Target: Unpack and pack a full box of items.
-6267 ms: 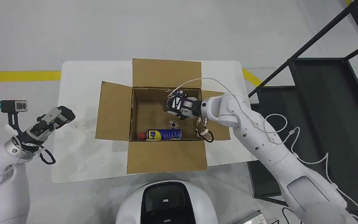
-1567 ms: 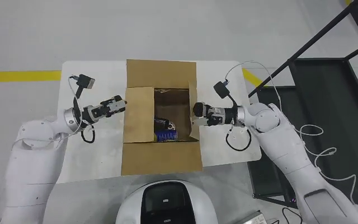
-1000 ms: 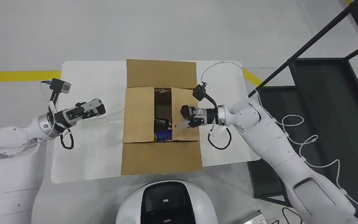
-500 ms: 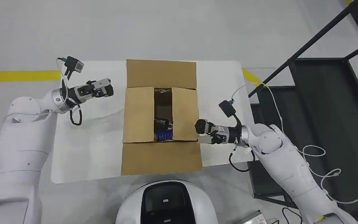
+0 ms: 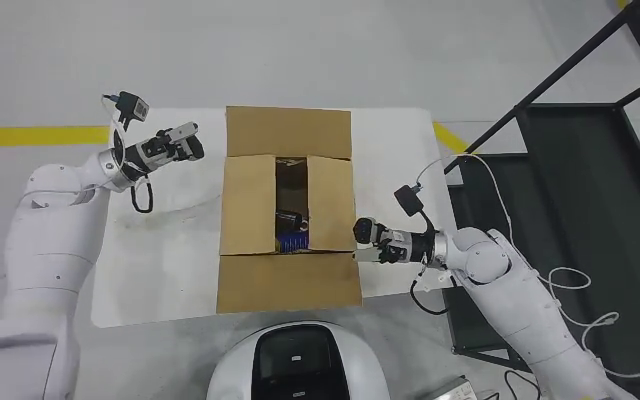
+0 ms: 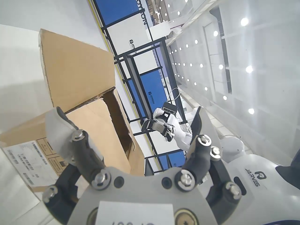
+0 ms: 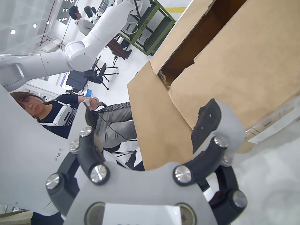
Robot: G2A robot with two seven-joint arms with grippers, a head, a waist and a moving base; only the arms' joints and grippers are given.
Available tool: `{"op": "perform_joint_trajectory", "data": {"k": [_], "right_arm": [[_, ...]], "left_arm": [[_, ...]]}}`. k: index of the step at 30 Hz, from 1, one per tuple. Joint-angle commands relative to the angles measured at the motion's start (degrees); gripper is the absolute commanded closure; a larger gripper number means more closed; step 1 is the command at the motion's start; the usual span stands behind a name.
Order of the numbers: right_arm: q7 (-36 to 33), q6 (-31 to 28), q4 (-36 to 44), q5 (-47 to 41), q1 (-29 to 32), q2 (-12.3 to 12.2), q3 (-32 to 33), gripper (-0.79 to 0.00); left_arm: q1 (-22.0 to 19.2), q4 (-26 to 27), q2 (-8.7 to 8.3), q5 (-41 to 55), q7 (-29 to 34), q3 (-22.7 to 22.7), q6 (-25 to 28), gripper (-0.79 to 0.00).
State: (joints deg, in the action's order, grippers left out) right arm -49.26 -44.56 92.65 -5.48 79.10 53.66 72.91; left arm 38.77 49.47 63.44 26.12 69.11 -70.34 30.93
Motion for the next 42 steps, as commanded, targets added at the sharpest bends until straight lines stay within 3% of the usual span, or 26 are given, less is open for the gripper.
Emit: {"op": "perform_joint_trajectory", "data": {"k": [1,5,8,11,17,24,36,42], "right_arm": [[0.00,0.00,0.00,0.01,0.00,0.00,0.00,-0.785],[0.80,0.68,-0.05,-0.04,0.01,0.02,0.19,-0.785],[1.90,3.67,-0.20,-1.61,0.56,-0.05,0.74,-0.785],[-0.53,7.08,-0.91,-8.86,1.72,-0.32,1.36,-0.785],[-7.86,13.40,-2.24,-18.77,4.02,-1.08,3.51,-0.785],[-16.34,17.91,-3.54,-28.65,6.62,-1.65,5.43,-0.785],[-15.77,20.56,-4.80,-27.58,8.38,-1.71,6.10,-0.785],[-17.05,22.88,-6.09,-26.43,8.19,-1.65,5.14,-0.785]], "left_arm": [[0.00,-0.01,0.00,0.00,0.00,0.00,0.00,-0.785],[0.19,0.40,-0.05,-1.05,-1.06,0.02,0.34,-0.785],[0.20,0.94,-0.02,-6.28,-7.64,0.65,-0.35,-0.785],[-0.73,0.26,0.55,-10.11,-13.79,2.08,1.89,-0.785],[-5.24,-5.87,3.30,-15.81,-21.29,8.72,4.54,-0.785],[-10.31,-15.48,7.12,-15.45,-26.22,14.23,6.91,-0.785],[-15.22,-25.80,12.09,-22.06,-38.31,19.98,10.46,-0.785],[-16.02,-28.85,13.92,-23.77,-40.47,21.44,10.11,-0.785]]}}
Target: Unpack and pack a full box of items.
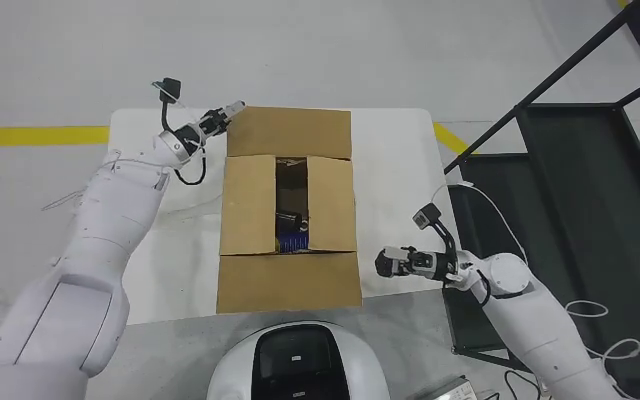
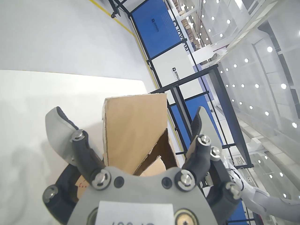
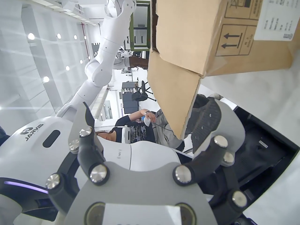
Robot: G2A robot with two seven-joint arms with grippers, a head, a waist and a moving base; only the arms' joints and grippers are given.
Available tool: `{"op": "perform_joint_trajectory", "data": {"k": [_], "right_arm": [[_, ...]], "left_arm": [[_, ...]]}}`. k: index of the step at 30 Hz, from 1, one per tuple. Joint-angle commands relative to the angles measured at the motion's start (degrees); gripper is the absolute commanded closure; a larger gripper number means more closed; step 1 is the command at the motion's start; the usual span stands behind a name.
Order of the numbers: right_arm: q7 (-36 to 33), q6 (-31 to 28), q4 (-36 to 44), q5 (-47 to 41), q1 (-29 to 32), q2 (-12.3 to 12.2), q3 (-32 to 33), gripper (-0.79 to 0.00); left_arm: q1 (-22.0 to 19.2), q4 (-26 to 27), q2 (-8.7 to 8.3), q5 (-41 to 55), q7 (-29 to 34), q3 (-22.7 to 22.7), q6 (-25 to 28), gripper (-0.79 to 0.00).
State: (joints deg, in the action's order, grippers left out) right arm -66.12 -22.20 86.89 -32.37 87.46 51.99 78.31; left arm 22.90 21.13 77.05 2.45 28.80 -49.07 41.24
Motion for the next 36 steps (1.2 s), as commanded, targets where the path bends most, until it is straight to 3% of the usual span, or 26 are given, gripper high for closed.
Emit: {"op": "perform_joint_trajectory", "data": {"k": [1,7,13,18,22,28,36], "right_arm": [[-0.19,0.78,-0.58,0.68,-0.29,0.06,-0.52,-0.785],[2.13,1.67,-2.37,3.28,-0.63,0.16,-0.86,-0.785],[10.43,1.65,-4.55,8.89,-1.88,0.60,-1.59,-0.785],[6.52,3.64,-4.78,9.19,-2.67,0.93,-4.32,-0.785],[0.10,4.18,-3.58,8.04,-2.46,0.86,-5.67,-0.785],[-5.14,2.63,1.46,3.75,-0.65,0.90,-6.76,-0.785],[-1.75,1.95,1.57,2.70,-3.48,1.75,-9.08,-0.785]], "left_arm": [[-0.30,-0.96,0.58,-0.11,-0.29,0.28,-0.43,-0.785],[-1.09,-2.58,1.94,3.88,1.61,-0.64,-0.47,-0.785],[-1.49,-2.94,2.13,11.74,10.69,-3.40,2.64,-0.785],[-1.04,-1.79,1.34,16.79,19.50,-5.70,5.66,-0.785],[0.05,0.27,0.27,19.63,26.28,-7.37,7.78,-0.785],[4.20,9.14,-2.26,18.45,28.88,-7.96,5.37,-0.785],[10.70,21.35,-6.67,16.72,31.90,-9.95,2.35,-0.785]]}}
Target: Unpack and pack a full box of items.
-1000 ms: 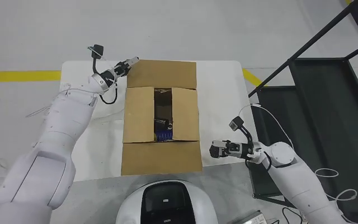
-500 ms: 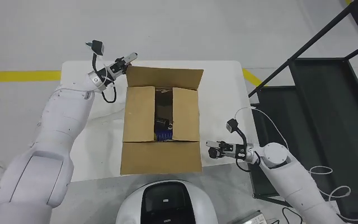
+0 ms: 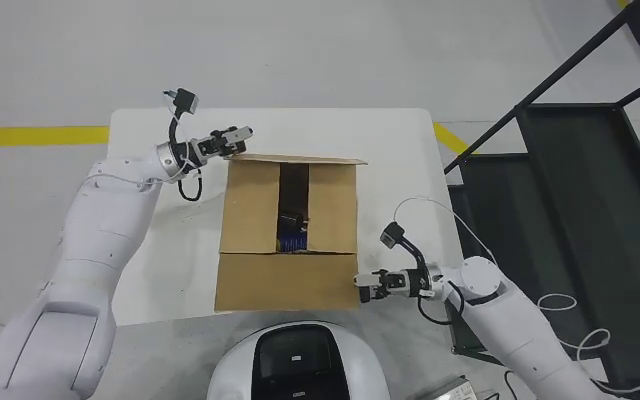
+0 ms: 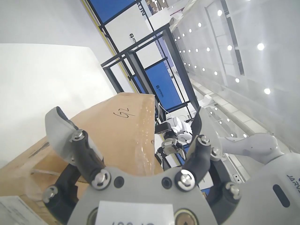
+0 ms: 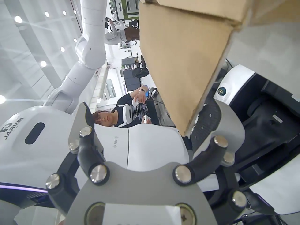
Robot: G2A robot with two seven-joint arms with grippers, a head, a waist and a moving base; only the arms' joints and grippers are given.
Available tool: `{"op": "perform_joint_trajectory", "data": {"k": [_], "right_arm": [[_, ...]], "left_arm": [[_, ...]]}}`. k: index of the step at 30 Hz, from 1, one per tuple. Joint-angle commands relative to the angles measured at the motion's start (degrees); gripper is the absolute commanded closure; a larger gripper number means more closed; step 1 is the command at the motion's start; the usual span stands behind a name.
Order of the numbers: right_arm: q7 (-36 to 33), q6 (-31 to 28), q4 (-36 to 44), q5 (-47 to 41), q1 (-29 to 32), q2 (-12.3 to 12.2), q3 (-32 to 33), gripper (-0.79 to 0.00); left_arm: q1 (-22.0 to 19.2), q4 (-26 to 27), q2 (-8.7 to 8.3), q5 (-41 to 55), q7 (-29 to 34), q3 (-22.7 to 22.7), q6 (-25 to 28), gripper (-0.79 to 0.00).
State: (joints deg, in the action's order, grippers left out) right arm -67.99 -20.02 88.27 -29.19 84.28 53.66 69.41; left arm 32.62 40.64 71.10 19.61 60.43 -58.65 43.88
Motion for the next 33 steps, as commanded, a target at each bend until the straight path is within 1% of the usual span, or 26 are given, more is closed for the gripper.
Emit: {"op": "perform_joint_trajectory", "data": {"k": [1,6,9,13,16,19,21,28,33], "right_arm": [[0.07,-0.43,0.34,-1.20,-0.44,0.16,-0.28,-0.785],[-3.26,-0.83,0.72,-7.48,-0.78,0.35,-0.18,-0.785],[-3.50,-1.28,0.82,-10.12,-1.25,0.47,0.38,-0.785],[-1.32,-3.03,1.69,-11.30,-2.07,0.63,1.63,-0.785],[2.60,-5.31,2.66,-8.82,-2.44,0.69,2.98,-0.785],[6.06,-5.79,3.45,-4.89,-3.46,0.78,3.49,-0.785],[7.61,-5.06,3.32,-3.29,-4.62,0.99,2.86,-0.785],[11.97,-3.95,1.97,4.13,-9.48,1.93,-0.60,-0.785],[15.10,-4.20,0.35,7.22,-12.07,2.56,-2.12,-0.785]], "left_arm": [[1.73,3.16,-1.27,-0.64,0.56,-0.73,-0.58,-0.785],[4.87,8.76,-3.87,-2.61,1.99,-2.27,-2.01,-0.785],[6.40,11.43,-5.13,-3.31,2.87,-2.76,-2.89,-0.785],[7.89,14.12,-6.54,-3.95,3.67,-3.18,-3.69,-0.785],[8.58,15.45,-7.42,-4.06,3.86,-3.53,-3.89,-0.785],[9.00,16.06,-8.14,-4.19,3.90,-3.79,-3.92,-0.785],[9.21,16.15,-8.45,-4.41,3.60,-3.73,-3.63,-0.785],[9.76,16.41,-8.92,-3.33,3.35,-3.08,-3.38,-0.785],[10.03,16.59,-9.14,-2.48,3.42,-2.97,-3.45,-0.785]]}}
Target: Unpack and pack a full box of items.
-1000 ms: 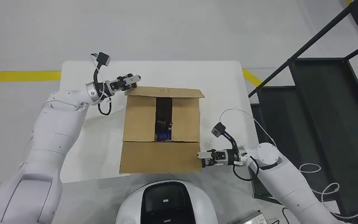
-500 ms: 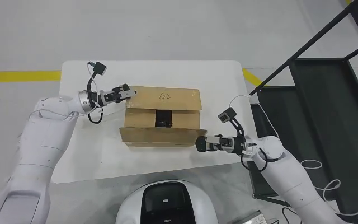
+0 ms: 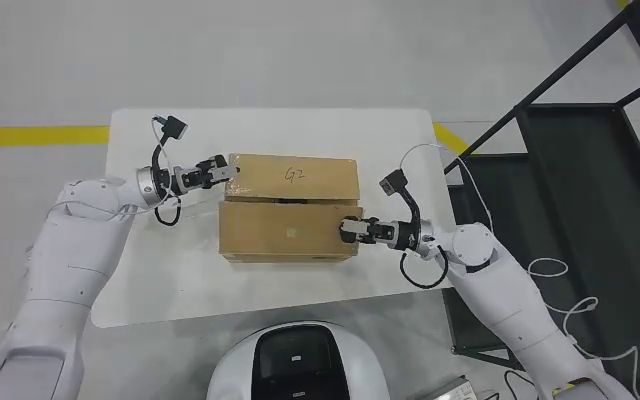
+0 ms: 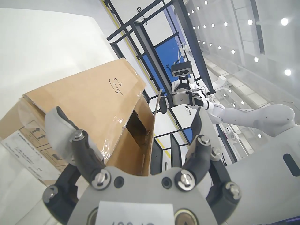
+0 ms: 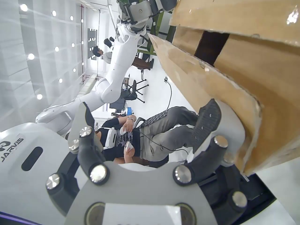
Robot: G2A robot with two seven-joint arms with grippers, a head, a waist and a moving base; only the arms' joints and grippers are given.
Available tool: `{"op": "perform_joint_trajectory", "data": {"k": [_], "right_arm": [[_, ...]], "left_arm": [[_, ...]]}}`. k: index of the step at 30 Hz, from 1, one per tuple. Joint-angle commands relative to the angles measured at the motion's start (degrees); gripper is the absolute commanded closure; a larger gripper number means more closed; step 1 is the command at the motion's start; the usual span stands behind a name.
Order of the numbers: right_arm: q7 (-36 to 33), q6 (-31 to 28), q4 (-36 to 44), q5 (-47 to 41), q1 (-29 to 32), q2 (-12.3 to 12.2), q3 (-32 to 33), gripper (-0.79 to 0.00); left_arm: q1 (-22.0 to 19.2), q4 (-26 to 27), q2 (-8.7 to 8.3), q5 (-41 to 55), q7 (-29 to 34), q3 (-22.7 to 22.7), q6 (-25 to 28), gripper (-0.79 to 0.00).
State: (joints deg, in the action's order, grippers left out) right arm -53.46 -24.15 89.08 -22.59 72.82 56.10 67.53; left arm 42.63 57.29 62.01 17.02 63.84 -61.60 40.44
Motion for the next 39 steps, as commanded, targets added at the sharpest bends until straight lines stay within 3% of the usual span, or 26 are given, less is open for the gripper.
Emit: {"op": "perform_joint_trajectory", "data": {"k": [1,11,16,25,31,39], "right_arm": [[1.11,-0.17,-0.87,1.39,-1.14,0.21,-0.41,-0.785],[3.70,-0.07,-6.37,4.47,-7.05,1.42,-2.89,-0.785],[3.28,0.87,-9.65,5.39,-9.80,1.99,-4.26,-0.785],[2.27,2.13,-13.03,6.08,-13.04,2.72,-5.60,-0.785],[1.69,5.45,-13.76,7.70,-14.07,2.81,-5.64,-0.785],[2.05,8.99,-12.43,9.35,-14.66,2.83,-5.23,-0.785]], "left_arm": [[0.05,-0.06,-0.08,0.15,0.00,-0.01,0.00,-0.785],[0.64,0.41,-0.69,-1.37,-0.06,-0.57,0.04,-0.785],[2.23,2.28,-1.55,-0.37,-1.19,-3.15,-0.18,-0.785],[9.78,8.99,-4.09,3.75,-5.13,-12.38,-1.50,-0.785],[15.37,13.78,-5.33,7.96,-7.68,-17.94,-6.68,-0.785],[17.91,16.53,-5.68,7.13,-9.37,-19.40,-8.40,-0.785]]}}
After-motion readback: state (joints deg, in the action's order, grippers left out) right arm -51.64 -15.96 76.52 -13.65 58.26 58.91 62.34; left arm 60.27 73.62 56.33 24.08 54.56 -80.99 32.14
